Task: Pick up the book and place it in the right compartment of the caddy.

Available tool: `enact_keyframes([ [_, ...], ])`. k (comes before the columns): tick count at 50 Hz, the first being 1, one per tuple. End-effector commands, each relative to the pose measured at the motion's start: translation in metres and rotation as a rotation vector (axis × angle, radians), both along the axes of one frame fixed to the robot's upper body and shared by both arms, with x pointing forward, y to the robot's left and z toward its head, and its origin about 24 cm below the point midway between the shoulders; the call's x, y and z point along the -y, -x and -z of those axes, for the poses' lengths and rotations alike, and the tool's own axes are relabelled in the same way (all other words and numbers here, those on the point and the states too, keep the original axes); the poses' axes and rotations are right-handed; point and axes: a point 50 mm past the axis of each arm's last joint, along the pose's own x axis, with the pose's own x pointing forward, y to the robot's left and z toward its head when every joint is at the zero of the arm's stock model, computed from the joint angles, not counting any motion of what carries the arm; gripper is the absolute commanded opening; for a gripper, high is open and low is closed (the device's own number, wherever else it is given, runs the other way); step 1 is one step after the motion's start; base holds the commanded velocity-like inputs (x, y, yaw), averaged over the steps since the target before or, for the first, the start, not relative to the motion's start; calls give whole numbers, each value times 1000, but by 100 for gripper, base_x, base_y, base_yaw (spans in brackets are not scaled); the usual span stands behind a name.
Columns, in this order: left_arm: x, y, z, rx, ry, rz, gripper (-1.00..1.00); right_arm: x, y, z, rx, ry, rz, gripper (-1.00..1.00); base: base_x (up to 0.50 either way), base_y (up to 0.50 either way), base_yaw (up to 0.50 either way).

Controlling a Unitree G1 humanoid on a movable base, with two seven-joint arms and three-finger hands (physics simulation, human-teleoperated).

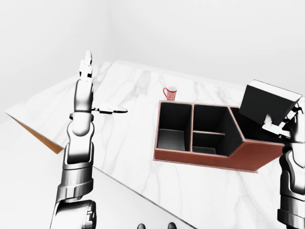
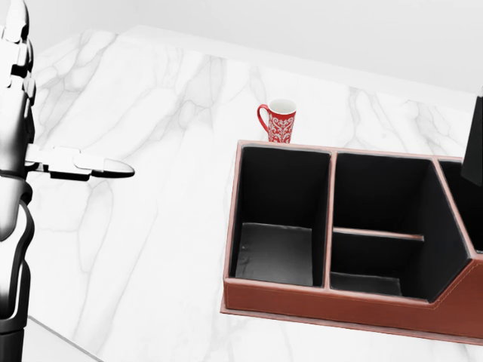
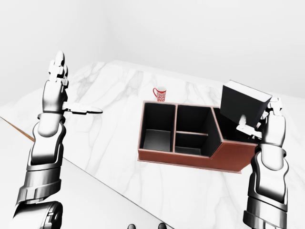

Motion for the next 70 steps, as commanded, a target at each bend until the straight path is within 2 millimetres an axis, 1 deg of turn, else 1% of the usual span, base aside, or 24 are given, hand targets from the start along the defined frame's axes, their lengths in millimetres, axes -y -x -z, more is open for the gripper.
enact_keyframes([
  [1, -1, 1, -2, 10, 8, -1, 100, -2, 7, -1, 43, -26, -5, -100, 0, 0, 0],
  [19, 0, 1, 0, 8, 5, 1, 100, 1, 5, 11, 24, -29, 5, -100, 0, 0, 0],
  [57, 1, 1, 2, 5, -7, 3, 100, 2, 4, 14, 18, -32, 14, -100, 0, 0, 0],
  [58, 1, 1, 2, 4, -7, 3, 100, 2, 4, 15, 18, -32, 14, -39, 0, 0, 0],
  [59, 1, 1, 2, 4, -8, 4, 100, 2, 3, 15, 17, -33, 14, 100, 0, 0, 0],
  [60, 1, 1, 2, 3, -8, 4, 100, 2, 4, 12, 17, -36, 12, 100, 0, 0, 0],
  [70, 2, 0, 2, 3, -8, 5, 100, 2, 3, 12, 18, -35, 16, 100, 0, 0, 0],
])
